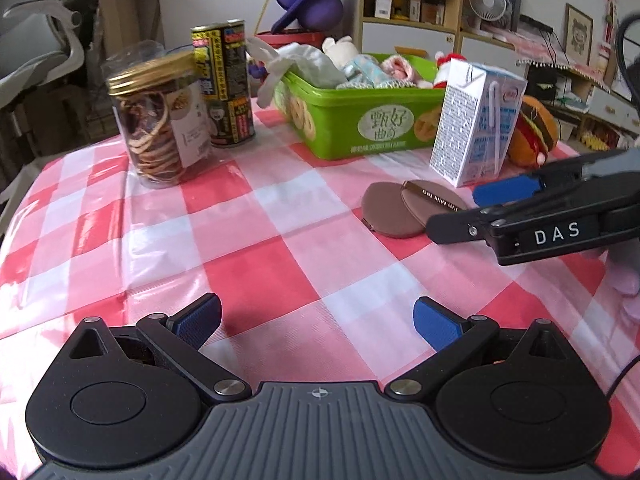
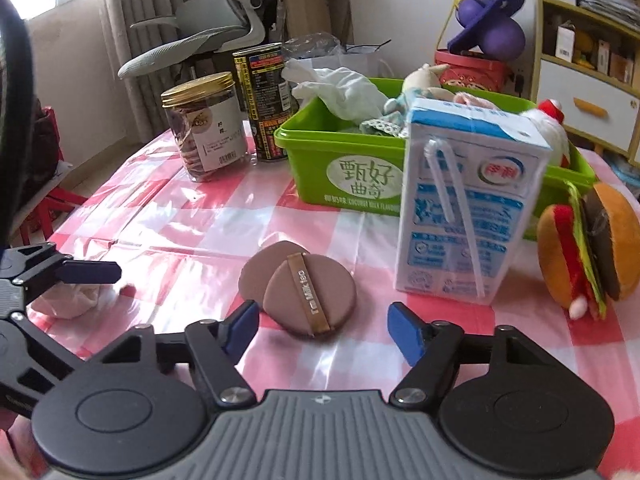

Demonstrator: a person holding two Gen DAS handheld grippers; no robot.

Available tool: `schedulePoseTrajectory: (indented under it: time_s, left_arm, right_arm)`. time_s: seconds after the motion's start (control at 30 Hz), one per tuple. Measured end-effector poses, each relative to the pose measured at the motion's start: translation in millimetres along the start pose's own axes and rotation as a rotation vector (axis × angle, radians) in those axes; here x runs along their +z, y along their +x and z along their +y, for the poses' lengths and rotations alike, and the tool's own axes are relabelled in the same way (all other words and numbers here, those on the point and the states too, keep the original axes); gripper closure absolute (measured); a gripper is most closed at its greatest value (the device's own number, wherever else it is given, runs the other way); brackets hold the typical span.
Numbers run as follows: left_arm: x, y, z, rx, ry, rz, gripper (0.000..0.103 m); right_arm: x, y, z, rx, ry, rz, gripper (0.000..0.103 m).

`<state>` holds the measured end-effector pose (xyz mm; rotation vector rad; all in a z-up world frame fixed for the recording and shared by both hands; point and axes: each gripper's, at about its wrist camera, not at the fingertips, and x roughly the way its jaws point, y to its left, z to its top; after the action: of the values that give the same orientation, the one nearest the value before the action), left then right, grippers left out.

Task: Organize soft objects
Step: 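Move the right tool to the strapped brown puff and grasp it, then grasp the plain brown puff with the left tool while the right tool holds the strapped puff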

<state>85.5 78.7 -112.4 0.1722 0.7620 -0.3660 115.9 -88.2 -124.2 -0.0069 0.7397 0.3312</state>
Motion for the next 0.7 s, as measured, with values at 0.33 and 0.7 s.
schedulePoseTrajectory:
  time_s: [0.33,0.7]
  left_arm:
    - [7,12,-7,-0.013,-0.011,-0.038,0.006]
    - [21,26,-33,-0.034,0.019,-0.065,0.009]
  right_arm:
    - [0,6,12,-0.007,-0.121,-0.017,0.069]
    - [-7,-21,-25,0.026,-0.09,-0.013,0.069]
